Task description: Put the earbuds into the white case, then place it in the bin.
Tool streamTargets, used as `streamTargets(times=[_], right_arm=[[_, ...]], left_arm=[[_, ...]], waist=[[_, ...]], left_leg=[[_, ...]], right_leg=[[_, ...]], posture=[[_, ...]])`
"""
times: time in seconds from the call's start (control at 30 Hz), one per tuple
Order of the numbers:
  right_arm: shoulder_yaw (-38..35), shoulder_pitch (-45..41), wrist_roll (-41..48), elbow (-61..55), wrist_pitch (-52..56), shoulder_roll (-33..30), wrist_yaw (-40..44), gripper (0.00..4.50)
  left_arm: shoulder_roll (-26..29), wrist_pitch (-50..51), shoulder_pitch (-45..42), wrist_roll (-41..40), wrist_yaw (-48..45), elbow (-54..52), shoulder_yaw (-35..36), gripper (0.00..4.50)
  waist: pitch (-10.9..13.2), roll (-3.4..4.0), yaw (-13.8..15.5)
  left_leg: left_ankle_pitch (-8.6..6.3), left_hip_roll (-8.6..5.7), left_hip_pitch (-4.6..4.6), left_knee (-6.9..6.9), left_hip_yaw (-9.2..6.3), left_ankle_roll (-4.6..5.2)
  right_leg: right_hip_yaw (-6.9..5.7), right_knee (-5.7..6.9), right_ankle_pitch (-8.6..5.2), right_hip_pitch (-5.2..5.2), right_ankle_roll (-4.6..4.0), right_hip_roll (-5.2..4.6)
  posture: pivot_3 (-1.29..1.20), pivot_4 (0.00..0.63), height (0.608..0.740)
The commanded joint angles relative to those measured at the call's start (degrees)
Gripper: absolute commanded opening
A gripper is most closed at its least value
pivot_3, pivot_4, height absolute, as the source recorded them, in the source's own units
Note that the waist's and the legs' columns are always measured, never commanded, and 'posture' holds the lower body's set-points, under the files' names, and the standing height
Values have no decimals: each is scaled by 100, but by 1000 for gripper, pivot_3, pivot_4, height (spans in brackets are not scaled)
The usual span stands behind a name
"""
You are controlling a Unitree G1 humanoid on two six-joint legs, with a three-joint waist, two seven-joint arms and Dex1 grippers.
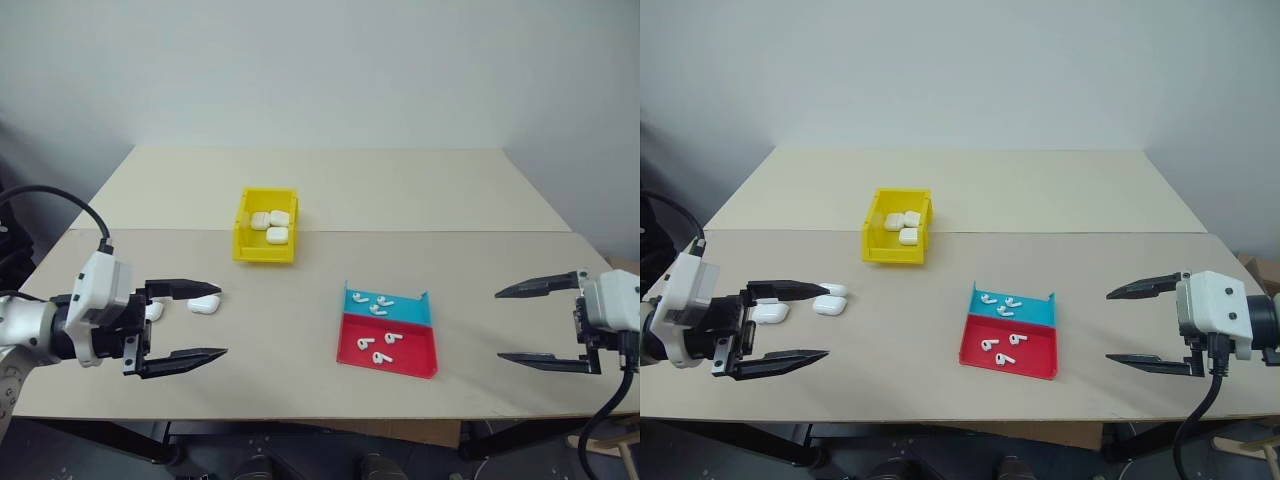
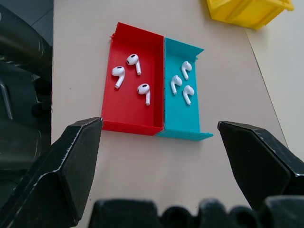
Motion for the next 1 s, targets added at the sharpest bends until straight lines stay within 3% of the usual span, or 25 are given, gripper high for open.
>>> streamTargets(times=[0.03, 0.43, 0.7, 0.83, 0.93, 1.0], right_arm=[[-216, -50, 65, -73, -127, -38, 15, 4485], [-127, -61, 11, -22, -190, -28, -14, 4485], [158, -441, -41, 228, -176, -155, 33, 4485], [176, -466, -44, 230, -131, -192, 40, 4485], [213, -417, -117, 207, -108, -192, -16, 4485], [233, -327, -158, 112, -50, -172, -76, 4485]], left_arm=[[49, 123, -33, -141, 142, -125, 200, 4500], [21, 60, 88, 51, 436, -381, 331, 4500], [-109, 450, 363, 1196, 2128, -1111, 166, 4500], [491, 1754, 224, 1204, 2589, -1290, -102, 4500], [835, 3353, -476, 923, 3285, -1287, -545, 4500], [702, 4804, -1520, 800, 3813, -969, -957, 4500]], waist=[[0, 0, -1], [0, 0, -3], [0, -1, -3], [1, -2, -3], [2, -3, 23], [2, -4, 36]], left_leg=[[0, 0, 1, 1, 0, 0], [0, 0, 15, 8, 1, -1], [0, 0, 19, 8, 2, -1], [0, 0, 19, 8, 2, -1], [0, -3, 20, 8, 1, -1], [0, -3, 20, 8, 2, -1]], right_leg=[[0, 2, 0, 0, 0, 0], [4, 10, -2, 7, -3, 0], [9, 12, -2, 9, -3, 0], [9, 14, -3, 7, -4, 1], [9, 15, -3, 10, -2, -1], [9, 14, -3, 9, -1, -1]], posture=[[0, 150, 740], [0, 150, 740], [0, 150, 740], [0, 150, 740], [0, 150, 740], [0, 150, 740]])
